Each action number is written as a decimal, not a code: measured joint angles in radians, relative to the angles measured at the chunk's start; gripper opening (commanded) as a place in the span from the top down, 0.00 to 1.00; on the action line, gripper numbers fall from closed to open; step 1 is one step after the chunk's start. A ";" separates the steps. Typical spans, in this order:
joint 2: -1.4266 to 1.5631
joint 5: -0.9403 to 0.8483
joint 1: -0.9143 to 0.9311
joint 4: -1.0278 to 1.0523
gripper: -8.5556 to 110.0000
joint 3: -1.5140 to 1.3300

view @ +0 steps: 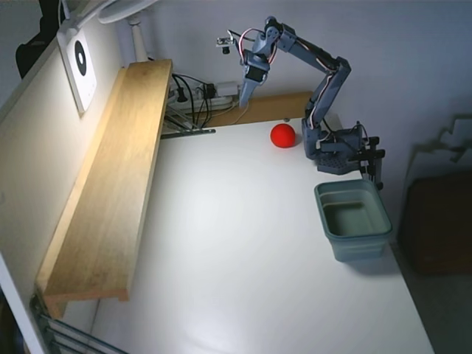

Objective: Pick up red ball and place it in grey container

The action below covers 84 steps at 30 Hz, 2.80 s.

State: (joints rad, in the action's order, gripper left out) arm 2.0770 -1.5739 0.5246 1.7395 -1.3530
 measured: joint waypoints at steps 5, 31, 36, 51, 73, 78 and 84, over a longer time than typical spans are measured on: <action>0.000 0.000 0.000 0.000 0.61 0.000; 0.000 0.000 0.453 0.000 0.61 0.000; 0.000 0.000 0.577 0.000 0.61 0.000; 0.000 0.000 0.913 0.000 0.61 0.000; 0.083 0.000 0.916 0.000 0.61 -0.003; 0.083 0.000 0.916 0.000 0.61 -0.003; 0.083 0.000 0.916 0.000 0.61 -0.003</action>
State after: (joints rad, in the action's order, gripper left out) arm 2.1598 -1.5739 1.4404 1.7395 -1.3560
